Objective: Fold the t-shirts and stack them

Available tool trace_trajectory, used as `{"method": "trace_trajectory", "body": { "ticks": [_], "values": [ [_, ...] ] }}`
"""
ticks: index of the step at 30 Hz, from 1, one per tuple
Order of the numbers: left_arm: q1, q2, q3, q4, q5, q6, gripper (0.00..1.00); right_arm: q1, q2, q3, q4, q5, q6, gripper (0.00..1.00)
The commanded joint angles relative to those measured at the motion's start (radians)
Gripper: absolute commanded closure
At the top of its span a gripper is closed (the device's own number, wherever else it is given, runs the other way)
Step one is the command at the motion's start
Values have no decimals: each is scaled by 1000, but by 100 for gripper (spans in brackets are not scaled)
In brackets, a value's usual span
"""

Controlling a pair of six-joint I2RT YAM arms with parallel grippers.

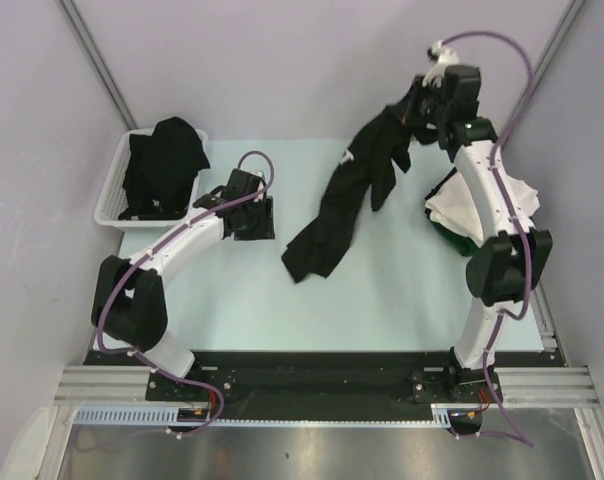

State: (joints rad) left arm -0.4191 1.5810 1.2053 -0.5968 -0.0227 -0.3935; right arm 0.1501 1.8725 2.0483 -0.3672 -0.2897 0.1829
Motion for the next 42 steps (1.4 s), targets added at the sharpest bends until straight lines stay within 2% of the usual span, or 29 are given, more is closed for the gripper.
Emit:
{"method": "trace_trajectory", "body": {
  "ticks": [1, 6, 12, 13, 14, 16, 21, 31, 42],
  "values": [
    [-6, 30, 63, -12, -8, -19, 43, -21, 54, -143, 30, 20, -26, 100],
    [-6, 62, 105, -23, 9, -15, 44, -32, 63, -206, 62, 103, -88, 100],
    [-33, 70, 105, -1, 139, -12, 43, -53, 152, -73, 18, 136, -80, 100],
    [-44, 73, 99, -3, 161, -8, 43, -57, 163, -59, -4, 132, -79, 76],
    [-72, 74, 96, -8, 194, -7, 43, -57, 163, -53, -6, 144, -74, 71],
    [-105, 70, 65, -6, 219, -5, 42, -53, 146, -69, 0, 147, -79, 63],
    [-216, 44, -24, 23, 236, -25, 42, -50, 88, -97, -15, 190, -102, 55],
    [-307, 48, -122, 41, 150, 4, 43, -50, -90, -184, -16, 224, -126, 52],
    [-307, 192, -30, 100, 47, 59, 43, -53, -231, -277, -15, 219, -138, 50]
  ]
}}
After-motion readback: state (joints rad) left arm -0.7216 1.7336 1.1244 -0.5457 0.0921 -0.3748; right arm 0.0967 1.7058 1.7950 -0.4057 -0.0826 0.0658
